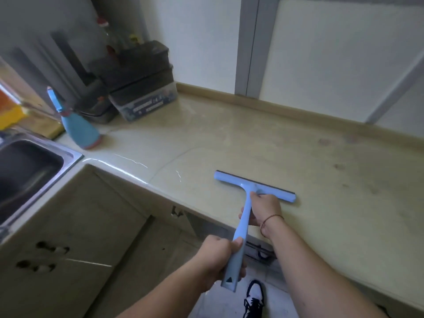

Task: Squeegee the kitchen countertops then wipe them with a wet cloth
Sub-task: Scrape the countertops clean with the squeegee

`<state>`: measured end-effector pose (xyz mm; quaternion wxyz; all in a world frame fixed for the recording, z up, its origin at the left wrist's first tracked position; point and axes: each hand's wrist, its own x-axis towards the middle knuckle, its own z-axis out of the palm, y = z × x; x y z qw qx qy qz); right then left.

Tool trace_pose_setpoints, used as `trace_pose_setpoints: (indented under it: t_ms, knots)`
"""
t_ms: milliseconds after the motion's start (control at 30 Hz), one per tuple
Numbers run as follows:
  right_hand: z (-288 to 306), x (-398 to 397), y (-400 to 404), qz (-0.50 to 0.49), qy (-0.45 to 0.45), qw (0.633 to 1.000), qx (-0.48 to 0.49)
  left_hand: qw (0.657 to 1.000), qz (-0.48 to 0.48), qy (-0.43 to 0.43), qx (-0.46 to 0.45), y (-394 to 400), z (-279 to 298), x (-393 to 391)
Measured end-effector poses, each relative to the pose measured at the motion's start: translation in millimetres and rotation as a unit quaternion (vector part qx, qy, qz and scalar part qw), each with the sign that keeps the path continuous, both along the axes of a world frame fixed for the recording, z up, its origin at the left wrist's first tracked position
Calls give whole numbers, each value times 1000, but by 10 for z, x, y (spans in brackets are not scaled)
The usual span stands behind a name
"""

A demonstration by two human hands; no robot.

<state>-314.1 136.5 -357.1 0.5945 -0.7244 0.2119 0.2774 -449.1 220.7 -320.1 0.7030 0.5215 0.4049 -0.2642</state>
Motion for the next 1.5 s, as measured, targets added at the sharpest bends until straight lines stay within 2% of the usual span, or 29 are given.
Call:
trace_pose_setpoints:
  t_ms: [267,400,533,700,833,967,1100,1233,1500]
  knots:
    - [140,-110,-37,6,28,1000,11,1000,-3,-8,0,-63,167,-133]
    - [351,0,-231,24,31,997,64,999,12,-25,-18,-182,406,-45]
    - [576,787,-691,-8,-44,995,91,996,-15,-85,10,-504,572,700]
    - [465,1987,-1440,-29,-50,996,68,993,-44,-110,6,-1198,429,1927]
    - [247,2856,-1824,-7,-53,998,35,994,-31,-102,5,-1660,229,2758]
    - [33,3374,-1954,0,-53,998,44,997,-4,-82,6,-1920,67,3225]
    - [-121,3394,-1894,-10,-22,998,61,999,10,-53,1,-1892,7,3256]
    - [-165,3210,-1835,-42,-25,998,37,999,7,-40,-22,-1853,20,3087]
    - [-111,2151,-1830,-17,3,1000,16,1000,8,-22,-4,-1862,-32,2057]
